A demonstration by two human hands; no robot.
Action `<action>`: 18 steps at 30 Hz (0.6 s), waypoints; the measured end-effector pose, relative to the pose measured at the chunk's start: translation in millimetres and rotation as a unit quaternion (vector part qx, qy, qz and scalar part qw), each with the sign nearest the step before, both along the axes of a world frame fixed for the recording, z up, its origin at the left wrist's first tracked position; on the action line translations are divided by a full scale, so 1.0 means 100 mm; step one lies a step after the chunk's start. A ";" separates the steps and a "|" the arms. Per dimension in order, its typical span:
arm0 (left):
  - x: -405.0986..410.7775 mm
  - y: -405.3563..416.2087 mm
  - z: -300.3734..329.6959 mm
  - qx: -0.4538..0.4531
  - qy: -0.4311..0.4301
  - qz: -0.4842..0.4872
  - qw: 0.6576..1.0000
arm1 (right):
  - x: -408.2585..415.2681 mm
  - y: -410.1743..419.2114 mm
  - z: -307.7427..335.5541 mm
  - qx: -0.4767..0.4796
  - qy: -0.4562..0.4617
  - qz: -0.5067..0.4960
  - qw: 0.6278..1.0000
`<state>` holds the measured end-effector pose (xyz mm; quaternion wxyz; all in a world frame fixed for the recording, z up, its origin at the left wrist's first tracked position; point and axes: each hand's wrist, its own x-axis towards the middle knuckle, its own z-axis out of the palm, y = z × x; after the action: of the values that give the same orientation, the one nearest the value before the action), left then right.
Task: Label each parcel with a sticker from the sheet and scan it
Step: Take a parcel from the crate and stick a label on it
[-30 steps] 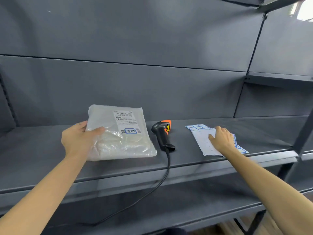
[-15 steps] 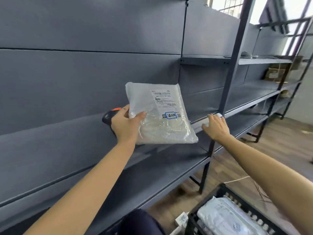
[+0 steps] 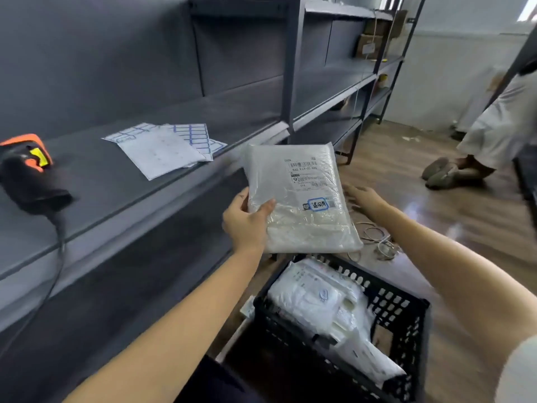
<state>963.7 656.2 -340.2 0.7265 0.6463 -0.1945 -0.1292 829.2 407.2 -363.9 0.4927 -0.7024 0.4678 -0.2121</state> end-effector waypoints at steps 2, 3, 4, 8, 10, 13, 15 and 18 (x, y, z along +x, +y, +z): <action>-0.11 -0.05 -0.30 0.012 0.024 -0.006 1.000 | -0.14 -0.04 -0.20 0.108 -0.050 0.005 0.993; -0.16 -0.07 -0.44 0.026 0.035 -0.003 0.999 | -0.22 -0.05 -0.30 0.158 -0.060 0.027 0.985; -0.19 -0.09 -0.58 0.042 0.047 0.000 0.998 | -0.29 -0.03 -0.40 0.201 -0.065 0.058 0.976; -0.35 -0.13 -1.02 0.110 0.070 0.007 0.991 | -0.40 0.17 -0.81 0.310 0.005 0.183 0.933; -0.41 -0.15 -1.18 0.126 0.081 0.000 0.989 | -0.40 0.25 -1.06 0.304 0.024 0.191 0.933; -0.43 -0.18 -1.34 0.153 0.089 -0.035 0.984 | -0.47 0.25 -1.40 0.332 -0.009 0.205 0.921; -0.43 -0.18 -1.44 0.176 0.079 -0.079 0.978 | -0.55 0.18 -1.47 0.317 -0.052 0.183 0.929; -0.37 -0.10 -1.59 0.214 0.054 -0.115 0.969 | -0.78 -0.06 -1.44 0.289 -0.089 0.136 0.944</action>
<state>927.1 646.6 -499.3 0.5611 0.7521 -0.1956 -0.2851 751.6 401.4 -507.7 0.7381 -0.5653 0.3634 -0.0604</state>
